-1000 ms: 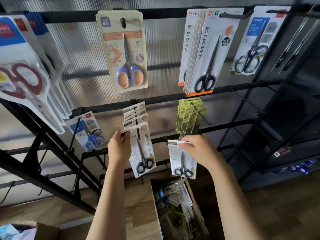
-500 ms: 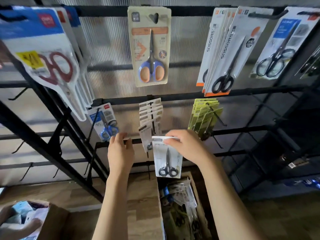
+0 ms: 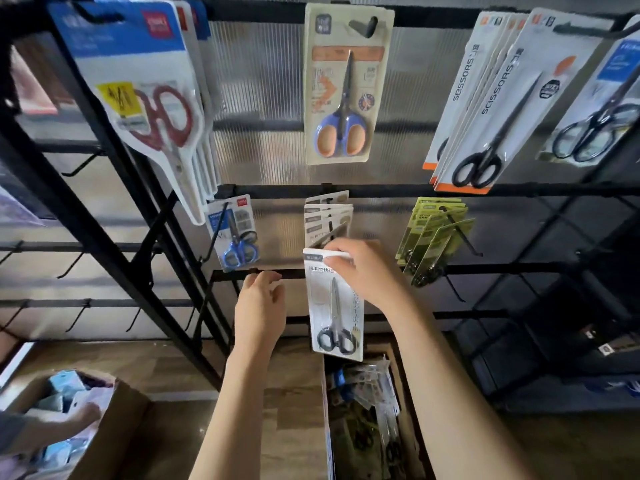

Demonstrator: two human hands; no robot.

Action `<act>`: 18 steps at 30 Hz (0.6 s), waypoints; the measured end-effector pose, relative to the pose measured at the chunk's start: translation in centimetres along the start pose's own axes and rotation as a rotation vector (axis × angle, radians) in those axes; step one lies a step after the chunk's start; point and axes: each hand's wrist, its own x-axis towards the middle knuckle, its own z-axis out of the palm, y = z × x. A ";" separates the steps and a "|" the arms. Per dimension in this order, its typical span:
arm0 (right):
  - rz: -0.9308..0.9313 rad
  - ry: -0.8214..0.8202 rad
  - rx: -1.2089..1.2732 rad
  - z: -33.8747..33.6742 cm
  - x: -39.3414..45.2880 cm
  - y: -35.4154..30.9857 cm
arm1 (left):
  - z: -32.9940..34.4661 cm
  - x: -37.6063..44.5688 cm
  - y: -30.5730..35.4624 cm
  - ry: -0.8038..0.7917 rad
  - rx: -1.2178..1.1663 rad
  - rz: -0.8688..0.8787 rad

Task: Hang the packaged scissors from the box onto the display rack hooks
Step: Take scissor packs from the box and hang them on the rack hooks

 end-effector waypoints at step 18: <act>0.217 -0.135 0.152 -0.8 0.5 -0.3 | 1.6 0.9 -2.0 -0.171 -0.023 0.040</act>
